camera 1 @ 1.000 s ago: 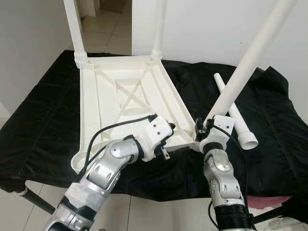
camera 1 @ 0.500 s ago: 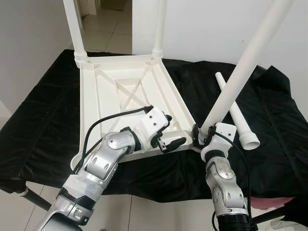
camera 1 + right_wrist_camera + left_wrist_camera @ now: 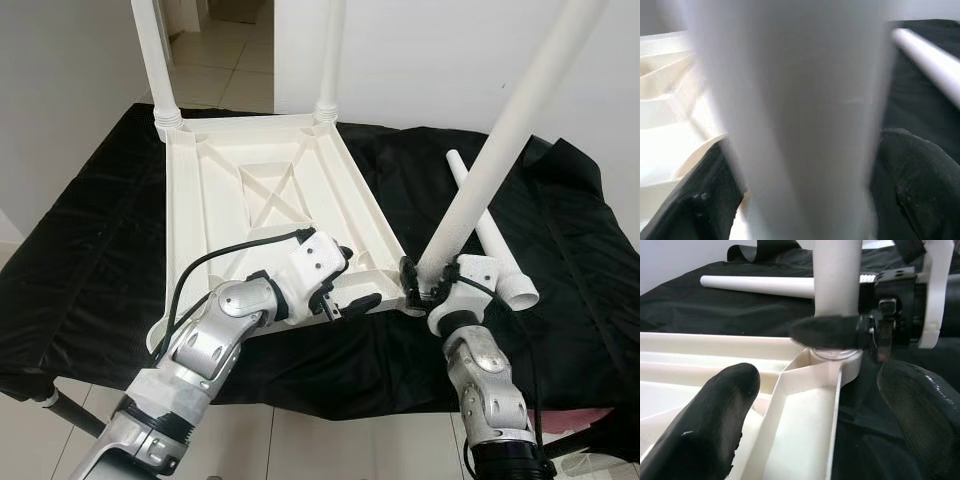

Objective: Building children table

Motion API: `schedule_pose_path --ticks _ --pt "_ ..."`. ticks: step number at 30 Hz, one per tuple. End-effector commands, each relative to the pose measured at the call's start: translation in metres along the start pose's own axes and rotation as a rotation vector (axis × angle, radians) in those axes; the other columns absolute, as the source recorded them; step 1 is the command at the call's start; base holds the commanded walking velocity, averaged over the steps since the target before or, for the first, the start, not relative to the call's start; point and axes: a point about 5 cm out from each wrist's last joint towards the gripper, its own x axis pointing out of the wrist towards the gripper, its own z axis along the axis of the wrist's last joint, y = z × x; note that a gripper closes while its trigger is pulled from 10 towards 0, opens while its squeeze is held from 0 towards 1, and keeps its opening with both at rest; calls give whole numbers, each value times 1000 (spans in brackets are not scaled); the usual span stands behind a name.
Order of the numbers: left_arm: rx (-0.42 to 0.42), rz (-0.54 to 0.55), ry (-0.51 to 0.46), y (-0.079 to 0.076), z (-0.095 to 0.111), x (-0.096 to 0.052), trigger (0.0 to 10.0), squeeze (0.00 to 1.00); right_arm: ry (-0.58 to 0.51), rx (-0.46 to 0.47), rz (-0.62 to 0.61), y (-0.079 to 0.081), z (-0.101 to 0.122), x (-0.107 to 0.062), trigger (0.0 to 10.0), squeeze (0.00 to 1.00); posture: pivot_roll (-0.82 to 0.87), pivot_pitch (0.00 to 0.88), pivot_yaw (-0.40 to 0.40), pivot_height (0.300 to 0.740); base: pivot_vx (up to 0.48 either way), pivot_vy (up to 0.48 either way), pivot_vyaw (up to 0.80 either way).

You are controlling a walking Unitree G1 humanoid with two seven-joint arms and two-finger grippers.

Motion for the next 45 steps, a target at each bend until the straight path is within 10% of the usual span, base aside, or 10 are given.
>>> schedule_pose_path --ticks 1,16,18,19,21,34,35,45 --pt "5 -78 -8 -6 0 1 10000 0 -3 5 12 0 -1 1 10000 0 -15 0 -68 740 0 0 0" --pt "-23 -151 -29 -32 2 6 10000 0 -56 -103 385 -12 10 14 10000 0 -2 0 -64 740 0 0 0" --pt "-27 -156 -31 -35 2 7 10000 0 -51 -108 391 -14 11 17 8627 0 1 0 -67 740 0 0 0" --pt "-28 -160 -32 -37 2 8 10000 0 -49 -117 401 -16 10 19 1137 0 4 0 -69 740 0 0 0" --pt "-28 -161 -31 -38 2 8 10000 0 -45 -119 408 -18 10 21 0 0 4 0 -69 740 0 0 0" --pt "-26 -133 -22 -34 1 4 10000 0 -25 -106 434 -25 0 16 0 0 12 0 -74 740 0 0 0" --pt "-26 -132 -22 -34 1 5 10000 0 -25 -109 424 -26 0 15 10000 0 8 0 -71 740 0 0 0" --pt "-30 -129 -17 -33 1 3 10000 0 6 -170 282 -19 -2 17 10000 0 1 0 -65 740 0 0 0"
